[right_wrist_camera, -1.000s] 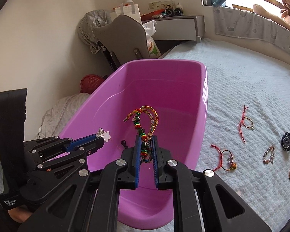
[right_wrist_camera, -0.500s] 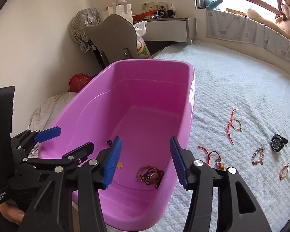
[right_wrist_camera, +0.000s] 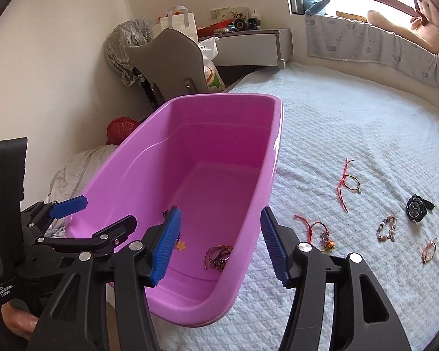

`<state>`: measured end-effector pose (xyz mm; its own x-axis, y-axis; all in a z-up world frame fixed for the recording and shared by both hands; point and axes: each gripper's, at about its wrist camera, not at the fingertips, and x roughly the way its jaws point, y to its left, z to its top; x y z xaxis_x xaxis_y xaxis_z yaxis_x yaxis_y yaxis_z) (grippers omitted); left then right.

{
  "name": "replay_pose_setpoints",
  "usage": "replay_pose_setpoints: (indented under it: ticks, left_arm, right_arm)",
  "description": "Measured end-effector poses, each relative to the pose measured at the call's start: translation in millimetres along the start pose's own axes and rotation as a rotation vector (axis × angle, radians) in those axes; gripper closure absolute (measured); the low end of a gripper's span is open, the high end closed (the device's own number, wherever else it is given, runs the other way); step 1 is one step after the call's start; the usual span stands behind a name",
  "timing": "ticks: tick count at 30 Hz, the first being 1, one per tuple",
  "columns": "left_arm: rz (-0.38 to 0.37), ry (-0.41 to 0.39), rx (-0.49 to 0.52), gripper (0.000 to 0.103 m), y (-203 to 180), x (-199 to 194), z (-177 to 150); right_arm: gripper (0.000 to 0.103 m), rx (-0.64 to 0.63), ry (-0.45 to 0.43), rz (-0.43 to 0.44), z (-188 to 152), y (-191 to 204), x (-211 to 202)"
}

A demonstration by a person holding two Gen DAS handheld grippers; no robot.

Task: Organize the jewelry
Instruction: 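Open both tools to release the items into the tub and withdraw, then move both open tools over the bed toward the remaining jewelry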

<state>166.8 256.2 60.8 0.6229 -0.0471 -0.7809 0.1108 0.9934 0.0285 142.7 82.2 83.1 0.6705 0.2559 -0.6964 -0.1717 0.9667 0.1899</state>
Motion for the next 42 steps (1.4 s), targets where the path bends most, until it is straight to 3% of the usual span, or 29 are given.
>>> replay_pose_setpoints:
  ticks: [10,23,42]
  left_arm:
    - [-0.013,-0.02,0.025,0.009,-25,-22,-10]
    - [-0.083,-0.023,0.061,0.009,-91,-56,-39]
    - [-0.187,-0.012,0.124,0.009,-224,-69,-73]
  right_arm:
    - [0.047,0.04,-0.03,0.002,-17,-24,-33]
    - [0.045,0.122,-0.073,-0.015,-52,-79,-88]
    - [0.044,0.312,-0.11,-0.137,-142,-227,-169]
